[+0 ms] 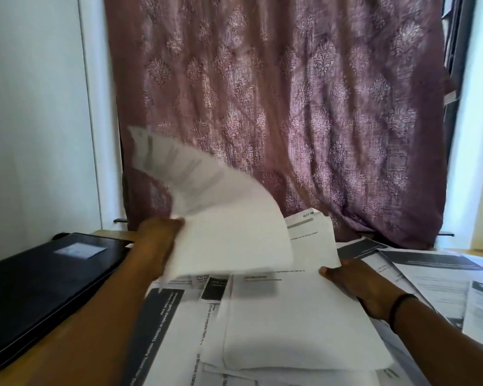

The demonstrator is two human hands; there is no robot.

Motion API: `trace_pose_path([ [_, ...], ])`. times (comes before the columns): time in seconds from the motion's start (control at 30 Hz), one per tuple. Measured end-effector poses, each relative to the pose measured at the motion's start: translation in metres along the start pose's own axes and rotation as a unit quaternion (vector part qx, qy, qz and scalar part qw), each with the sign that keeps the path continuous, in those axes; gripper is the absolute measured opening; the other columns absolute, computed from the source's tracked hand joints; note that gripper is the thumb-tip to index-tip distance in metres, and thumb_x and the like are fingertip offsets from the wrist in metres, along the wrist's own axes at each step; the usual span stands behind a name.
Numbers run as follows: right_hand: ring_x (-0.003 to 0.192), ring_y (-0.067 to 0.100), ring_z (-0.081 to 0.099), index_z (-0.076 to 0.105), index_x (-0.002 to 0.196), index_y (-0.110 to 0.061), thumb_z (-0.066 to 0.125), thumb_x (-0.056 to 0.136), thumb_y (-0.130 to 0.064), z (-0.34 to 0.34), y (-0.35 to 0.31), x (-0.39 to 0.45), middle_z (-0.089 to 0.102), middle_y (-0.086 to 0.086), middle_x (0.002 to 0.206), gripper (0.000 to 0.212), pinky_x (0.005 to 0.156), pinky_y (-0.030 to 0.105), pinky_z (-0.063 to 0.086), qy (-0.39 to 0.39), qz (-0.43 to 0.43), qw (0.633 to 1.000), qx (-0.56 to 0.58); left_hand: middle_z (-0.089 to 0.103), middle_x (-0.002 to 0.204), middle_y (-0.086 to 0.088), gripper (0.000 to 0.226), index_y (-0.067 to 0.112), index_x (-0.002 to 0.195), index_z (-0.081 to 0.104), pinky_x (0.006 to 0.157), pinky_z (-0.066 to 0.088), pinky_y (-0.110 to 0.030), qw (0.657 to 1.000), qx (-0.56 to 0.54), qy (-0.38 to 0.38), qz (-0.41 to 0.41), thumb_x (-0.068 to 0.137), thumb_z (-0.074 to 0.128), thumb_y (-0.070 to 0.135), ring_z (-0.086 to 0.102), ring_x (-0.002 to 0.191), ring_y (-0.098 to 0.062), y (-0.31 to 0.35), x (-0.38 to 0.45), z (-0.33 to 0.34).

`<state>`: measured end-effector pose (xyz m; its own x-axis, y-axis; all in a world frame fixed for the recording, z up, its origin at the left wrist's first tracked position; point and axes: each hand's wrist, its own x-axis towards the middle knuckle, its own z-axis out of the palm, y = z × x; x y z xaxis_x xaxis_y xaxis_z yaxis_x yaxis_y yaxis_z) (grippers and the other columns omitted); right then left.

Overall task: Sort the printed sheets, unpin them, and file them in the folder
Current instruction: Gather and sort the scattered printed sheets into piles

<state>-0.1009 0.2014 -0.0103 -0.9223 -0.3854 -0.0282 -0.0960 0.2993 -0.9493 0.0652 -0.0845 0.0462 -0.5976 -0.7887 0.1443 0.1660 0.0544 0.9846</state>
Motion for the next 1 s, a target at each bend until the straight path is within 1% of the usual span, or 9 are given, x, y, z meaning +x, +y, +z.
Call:
trace_pose_path([
  [0.1,0.099,0.039,0.065,0.065,0.113,-0.002,0.064,0.092,-0.017,0.000,-0.003,-0.006,0.070,0.019,0.106,0.027,0.092,0.050,0.052,-0.011,0.010,1.000,0.020,0.061,0.074,-0.007,0.009,0.009,0.080,0.063,0.066,0.049,-0.018,0.982,0.164,-0.093,0.005,0.089,0.062,0.010,0.059,0.069,-0.020,-0.021,-0.015,0.027],
  [0.17,0.097,0.040,0.067,0.067,0.111,-0.003,0.065,0.091,-0.014,-0.002,-0.004,-0.010,0.072,0.019,0.102,0.023,0.086,0.052,0.055,-0.029,0.016,0.998,0.051,0.058,0.074,-0.002,0.007,0.006,0.086,0.064,0.051,0.042,-0.011,0.962,0.244,-0.123,0.006,0.089,0.060,0.011,0.055,0.066,-0.011,-0.034,-0.024,0.042],
  [0.27,0.095,0.043,0.067,0.068,0.107,0.003,0.062,0.089,-0.005,-0.002,-0.006,-0.016,0.073,0.021,0.098,0.020,0.081,0.052,0.057,-0.060,0.016,0.995,0.079,0.065,0.086,-0.002,0.025,0.009,0.111,0.062,0.058,0.047,-0.020,0.964,0.217,-0.141,-0.057,0.086,0.061,0.014,0.062,0.075,-0.017,-0.044,-0.028,0.049],
  [0.37,0.094,0.044,0.067,0.068,0.107,0.003,0.061,0.089,-0.002,0.000,-0.006,-0.015,0.072,0.023,0.098,0.020,0.081,0.052,0.056,-0.052,0.025,0.992,0.109,0.064,0.096,0.001,0.031,0.015,0.118,0.061,0.057,0.044,-0.020,0.966,0.203,-0.149,-0.060,0.087,0.064,0.018,0.061,0.075,-0.013,-0.047,-0.023,0.049],
  [0.43,0.097,0.045,0.066,0.066,0.110,0.002,0.061,0.089,-0.004,0.001,-0.005,-0.012,0.071,0.024,0.101,0.022,0.084,0.053,0.055,-0.033,0.035,0.989,0.143,0.064,0.110,-0.003,0.035,0.010,0.122,0.062,0.071,0.043,-0.021,0.972,0.187,-0.135,-0.045,0.088,0.065,0.017,0.060,0.082,-0.016,-0.045,-0.020,0.048],
  [0.63,0.096,0.037,0.069,0.066,0.117,-0.006,0.050,0.098,-0.037,0.007,-0.001,-0.004,0.072,0.017,0.105,0.039,0.087,0.049,0.054,-0.015,0.029,0.976,0.216,0.066,0.118,-0.006,0.035,0.008,0.126,0.058,0.094,0.048,-0.033,0.972,0.112,-0.187,-0.094,0.091,0.062,0.011,0.064,0.102,-0.024,-0.056,-0.019,0.046],
  [0.77,0.106,0.036,0.066,0.068,0.113,-0.022,0.040,0.082,-0.074,0.012,-0.006,-0.010,0.070,0.013,0.114,0.068,0.097,0.051,0.048,-0.120,0.016,0.980,0.156,0.065,0.098,0.002,0.027,0.008,0.117,0.059,0.056,0.047,-0.015,0.969,0.117,-0.193,-0.098,0.090,0.060,0.004,0.059,0.077,-0.007,-0.062,-0.018,0.053],
  [0.9,0.110,0.035,0.064,0.067,0.118,-0.022,0.083,0.069,-0.043,0.014,0.001,-0.014,0.070,0.007,0.116,0.056,0.103,0.057,0.042,-0.176,-0.023,0.984,0.016,0.069,0.111,-0.008,0.019,0.011,0.108,0.061,0.082,0.054,-0.034,0.954,0.076,-0.236,-0.167,0.089,0.064,0.011,0.068,0.089,-0.025,-0.056,-0.018,0.049],
  [1.0,0.105,0.035,0.066,0.062,0.123,-0.007,0.065,0.087,-0.006,0.011,-0.005,-0.014,0.070,0.014,0.114,0.036,0.098,0.052,0.048,-0.122,-0.050,0.987,0.095,0.068,0.115,-0.016,0.028,0.007,0.118,0.062,0.094,0.051,-0.047,0.928,0.038,-0.309,-0.206,0.090,0.062,0.010,0.064,0.106,-0.035,-0.049,-0.023,0.044],
])
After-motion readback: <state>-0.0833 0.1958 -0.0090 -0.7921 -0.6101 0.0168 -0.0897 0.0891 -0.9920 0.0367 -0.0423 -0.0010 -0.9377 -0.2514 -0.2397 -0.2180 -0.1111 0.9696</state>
